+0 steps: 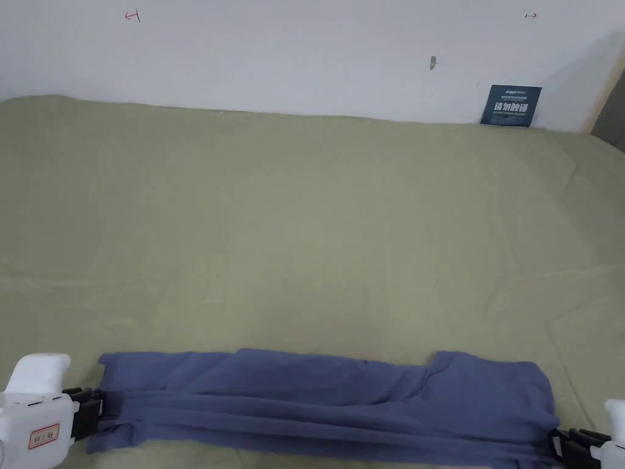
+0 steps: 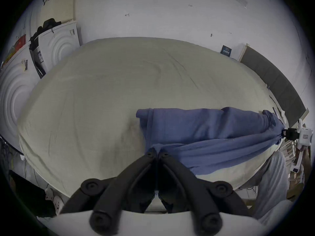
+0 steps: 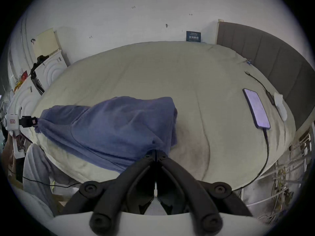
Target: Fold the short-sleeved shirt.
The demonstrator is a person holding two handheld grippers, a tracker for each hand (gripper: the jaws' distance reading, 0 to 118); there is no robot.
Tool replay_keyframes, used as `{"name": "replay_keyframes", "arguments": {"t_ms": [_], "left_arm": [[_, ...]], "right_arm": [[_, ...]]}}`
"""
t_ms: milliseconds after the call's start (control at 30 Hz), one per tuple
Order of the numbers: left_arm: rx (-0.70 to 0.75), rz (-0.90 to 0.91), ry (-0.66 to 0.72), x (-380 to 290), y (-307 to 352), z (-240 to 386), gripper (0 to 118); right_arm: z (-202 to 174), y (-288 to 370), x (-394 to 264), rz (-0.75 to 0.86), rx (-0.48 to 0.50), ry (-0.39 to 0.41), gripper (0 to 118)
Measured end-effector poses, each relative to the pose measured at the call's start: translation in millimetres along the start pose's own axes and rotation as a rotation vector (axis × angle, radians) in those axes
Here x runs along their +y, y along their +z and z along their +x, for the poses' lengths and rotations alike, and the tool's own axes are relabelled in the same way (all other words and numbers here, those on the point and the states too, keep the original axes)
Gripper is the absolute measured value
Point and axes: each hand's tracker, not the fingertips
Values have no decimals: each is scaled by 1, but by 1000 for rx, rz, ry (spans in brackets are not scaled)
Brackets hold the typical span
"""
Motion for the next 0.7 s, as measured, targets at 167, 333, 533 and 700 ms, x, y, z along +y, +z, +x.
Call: {"name": "replay_keyframes", "arguments": {"t_ms": [167, 333, 533, 700], "left_arm": [[17, 14, -27, 5, 9, 4, 118], [89, 115, -37, 19, 35, 17, 115], [24, 182, 48, 42, 43, 30, 0], [-19, 184, 78, 44, 42, 36, 0]], "right_arm": [[-16, 6, 9, 2, -102, 63, 98], [-42, 28, 38, 105, -67, 51, 111], [-79, 32, 60, 259, -41, 38, 6], [-112, 28, 65, 313, -37, 37, 0]]}}
